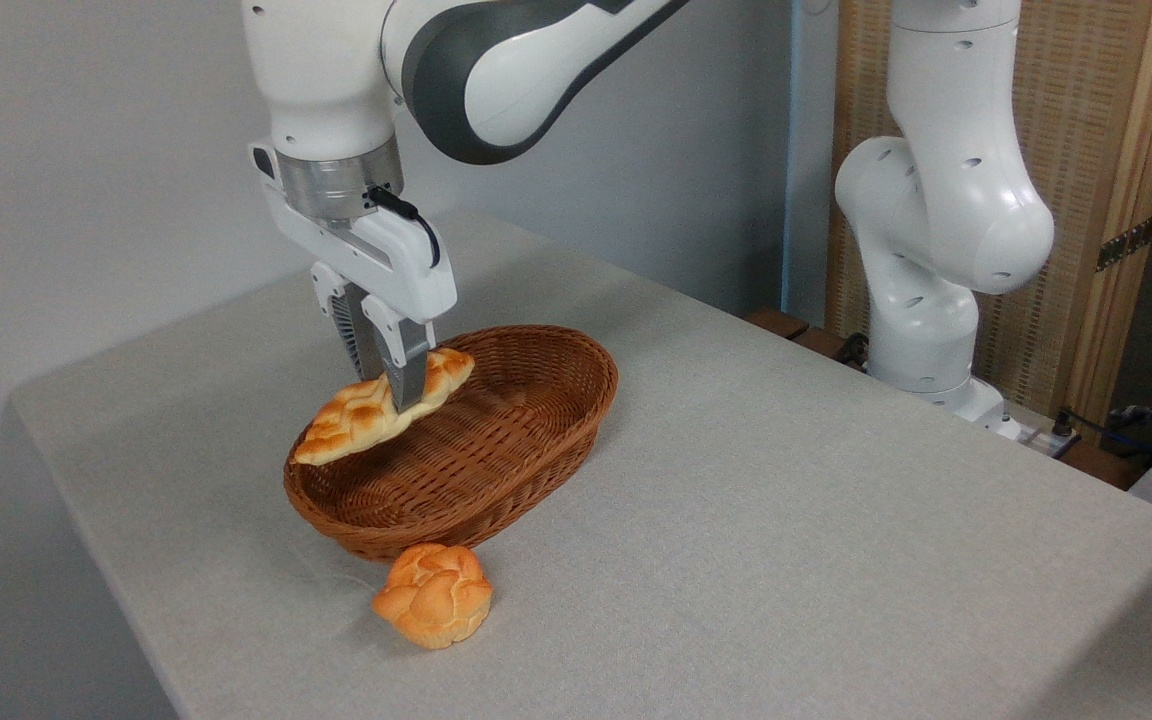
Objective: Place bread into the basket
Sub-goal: 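Lower the roll into the basket and open the gripper, then raise the open gripper up away from the basket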
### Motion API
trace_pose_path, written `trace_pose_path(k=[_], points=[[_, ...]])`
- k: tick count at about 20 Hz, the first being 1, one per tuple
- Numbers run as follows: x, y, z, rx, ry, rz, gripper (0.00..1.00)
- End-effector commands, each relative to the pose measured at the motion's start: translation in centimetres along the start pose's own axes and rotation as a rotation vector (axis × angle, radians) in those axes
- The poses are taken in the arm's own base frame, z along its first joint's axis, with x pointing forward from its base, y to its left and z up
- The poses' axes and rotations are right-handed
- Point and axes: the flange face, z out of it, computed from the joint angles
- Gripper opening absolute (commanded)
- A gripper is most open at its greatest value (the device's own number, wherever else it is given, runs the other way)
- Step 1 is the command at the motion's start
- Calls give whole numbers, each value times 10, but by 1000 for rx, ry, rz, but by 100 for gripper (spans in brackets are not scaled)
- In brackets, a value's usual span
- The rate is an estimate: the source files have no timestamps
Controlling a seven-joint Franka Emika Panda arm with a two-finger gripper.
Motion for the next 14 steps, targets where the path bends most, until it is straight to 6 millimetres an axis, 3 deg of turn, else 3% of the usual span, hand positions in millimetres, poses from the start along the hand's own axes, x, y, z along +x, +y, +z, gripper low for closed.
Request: trace_pose_path(k=[1,10,14], points=[[-1,1,-4,-10,-8,-13,100],[-2,-3,-9,1,3,-8,100],[4,-13,-40,51,59,-8,100]])
